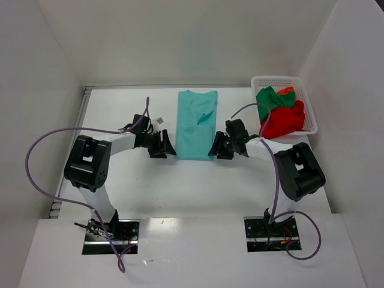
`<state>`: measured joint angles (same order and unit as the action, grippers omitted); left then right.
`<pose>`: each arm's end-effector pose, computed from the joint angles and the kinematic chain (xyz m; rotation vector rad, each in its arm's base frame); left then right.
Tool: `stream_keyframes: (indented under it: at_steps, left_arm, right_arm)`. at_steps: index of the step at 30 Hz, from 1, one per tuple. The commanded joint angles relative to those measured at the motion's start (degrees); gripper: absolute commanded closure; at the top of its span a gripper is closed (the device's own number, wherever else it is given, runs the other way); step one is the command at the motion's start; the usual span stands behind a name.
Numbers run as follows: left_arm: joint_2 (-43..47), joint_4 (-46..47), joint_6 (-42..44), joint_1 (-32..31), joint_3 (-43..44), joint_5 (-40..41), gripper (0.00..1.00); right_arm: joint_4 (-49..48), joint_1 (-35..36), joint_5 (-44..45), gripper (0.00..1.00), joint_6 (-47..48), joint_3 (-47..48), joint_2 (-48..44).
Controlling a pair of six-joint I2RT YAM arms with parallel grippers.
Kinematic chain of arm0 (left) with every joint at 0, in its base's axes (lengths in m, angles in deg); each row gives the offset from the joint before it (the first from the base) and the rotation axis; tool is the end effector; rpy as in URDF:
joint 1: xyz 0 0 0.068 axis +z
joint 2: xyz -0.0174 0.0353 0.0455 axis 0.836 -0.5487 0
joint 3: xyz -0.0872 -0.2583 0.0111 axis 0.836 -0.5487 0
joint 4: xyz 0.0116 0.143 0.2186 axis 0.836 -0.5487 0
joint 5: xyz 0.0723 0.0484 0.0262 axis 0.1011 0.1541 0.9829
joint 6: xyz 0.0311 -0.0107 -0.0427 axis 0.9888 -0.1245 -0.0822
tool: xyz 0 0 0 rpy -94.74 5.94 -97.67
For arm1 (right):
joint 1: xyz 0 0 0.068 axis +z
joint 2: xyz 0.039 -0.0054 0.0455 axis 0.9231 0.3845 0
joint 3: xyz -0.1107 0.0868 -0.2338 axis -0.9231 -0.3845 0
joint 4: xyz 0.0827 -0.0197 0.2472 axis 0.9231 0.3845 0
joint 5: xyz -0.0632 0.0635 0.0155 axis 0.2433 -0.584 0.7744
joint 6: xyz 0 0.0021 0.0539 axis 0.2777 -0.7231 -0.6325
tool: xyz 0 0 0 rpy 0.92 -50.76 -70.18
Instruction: Fold and stack the t-shirts
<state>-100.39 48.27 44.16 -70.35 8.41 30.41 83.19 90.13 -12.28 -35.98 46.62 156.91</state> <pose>0.3386 -0.1021 0.1533 -0.1318 2.6002 -1.0263 0.2932 0.1319 0.1576 0.1560 2.5919 0.6877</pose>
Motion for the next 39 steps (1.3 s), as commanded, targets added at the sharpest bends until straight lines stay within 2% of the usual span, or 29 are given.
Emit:
stream_keyframes:
  at_steps: [1, 12, 16, 25, 27, 31, 38, 39]
  left_arm:
    - [-1.43, 1.96, 0.38, -0.52, 1.59, -1.61, 0.31]
    - [-4.77, 3.11, 0.38, -1.58, 3.34, -1.61, 0.31]
    - [-5.39, 3.11, 0.38, -1.58, 3.96, -1.61, 0.31]
    - [-7.06, 1.97, 0.99, -2.63, 4.49, 0.66, 0.31]
    - [-7.06, 1.96, 0.99, -3.24, 4.49, 1.71, 0.32]
    - [-7.06, 1.44, 0.99, -3.77, 2.56, 2.96, 0.34]
    - [-7.59, 2.05, -1.20, -6.50, 1.41, 4.44, 0.37]
    - [-7.59, 2.57, -2.25, -7.02, 0.72, 5.23, 0.40]
  right_arm:
    - [-2.15, 1.08, 0.15, 0.46, -0.93, -0.61, 1.01]
    - [-2.76, 2.13, 1.39, 0.65, -2.70, -2.19, 2.16]
    - [-3.29, 2.13, 2.71, 0.70, -3.31, -2.19, 2.78]
    - [-3.29, 2.13, 5.26, 0.86, -3.93, -1.66, 3.30]
    - [-3.29, 2.13, 5.78, 0.87, -3.93, -1.66, 3.30]
    - [-1.97, 2.13, 7.01, 0.99, -3.93, -1.66, 2.51]
    - [-1.97, 2.13, 7.01, 1.00, -3.93, -4.04, -0.13]
    - [-1.97, 2.13, 7.01, 1.00, -4.54, -4.04, -0.65]
